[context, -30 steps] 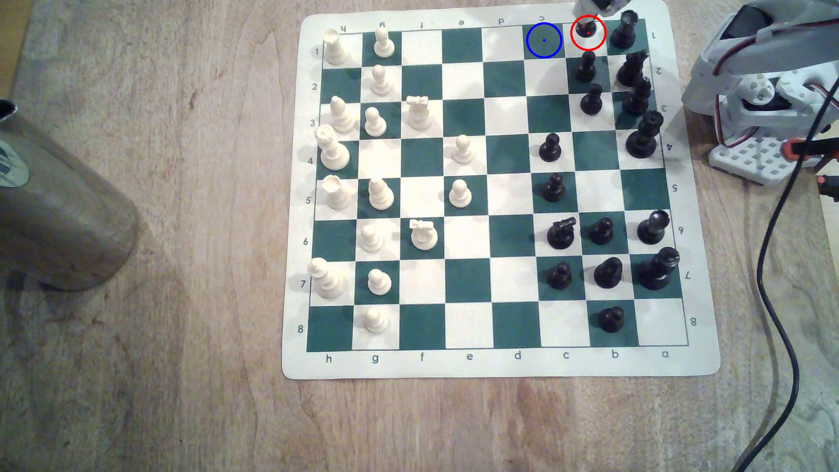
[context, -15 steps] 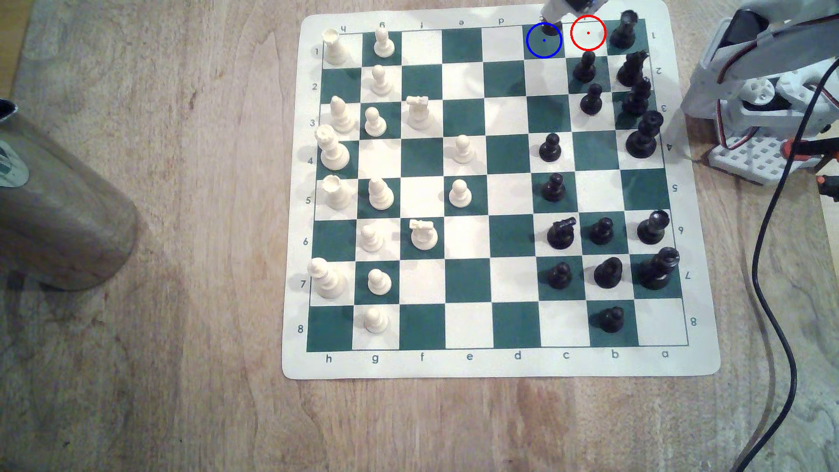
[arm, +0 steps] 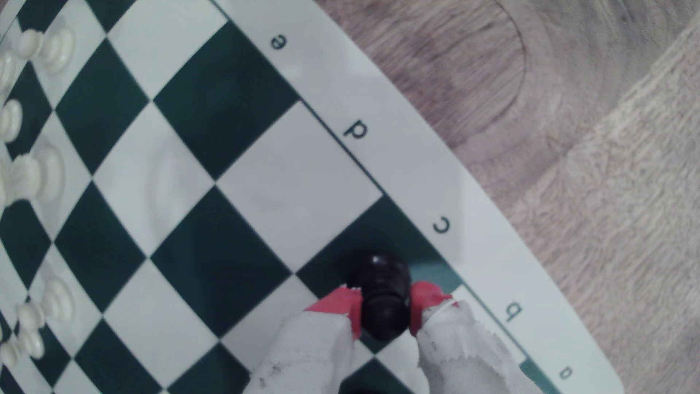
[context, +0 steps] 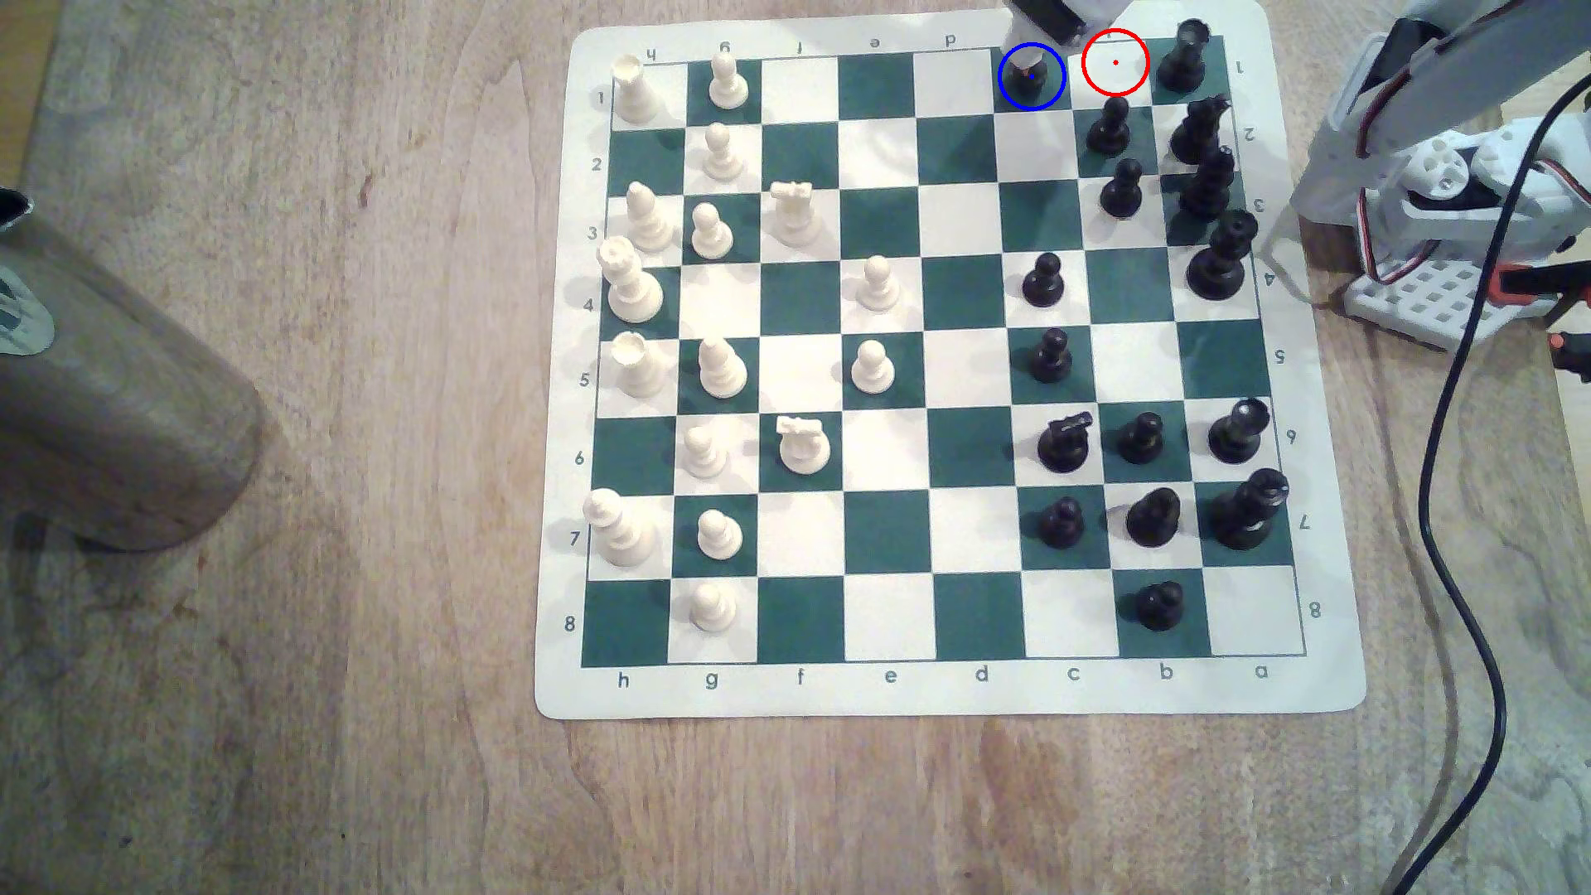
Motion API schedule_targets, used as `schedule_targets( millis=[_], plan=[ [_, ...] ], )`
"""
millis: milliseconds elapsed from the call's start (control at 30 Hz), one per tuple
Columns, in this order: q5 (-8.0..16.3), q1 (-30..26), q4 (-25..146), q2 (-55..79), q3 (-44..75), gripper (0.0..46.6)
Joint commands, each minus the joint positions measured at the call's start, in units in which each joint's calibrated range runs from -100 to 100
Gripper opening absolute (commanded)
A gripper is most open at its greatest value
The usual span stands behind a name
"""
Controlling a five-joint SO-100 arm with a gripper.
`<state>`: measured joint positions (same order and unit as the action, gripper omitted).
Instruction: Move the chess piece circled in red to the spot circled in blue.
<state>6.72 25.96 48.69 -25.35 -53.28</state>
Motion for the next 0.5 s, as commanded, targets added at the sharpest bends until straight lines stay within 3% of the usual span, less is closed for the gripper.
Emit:
schedule_targets(
  millis=[0,200,400,467],
  plan=[
    [-0.5,0.4,-0.6,0.0,5.0,0.3],
    [-0.5,0.5,-0.9,0.6,5.0,0.7],
    [-1.0,0.7,-0.8,0.3,4.4,11.8],
    [-1.0,0.8,-0.7,0.1,4.2,13.5]
  ],
)
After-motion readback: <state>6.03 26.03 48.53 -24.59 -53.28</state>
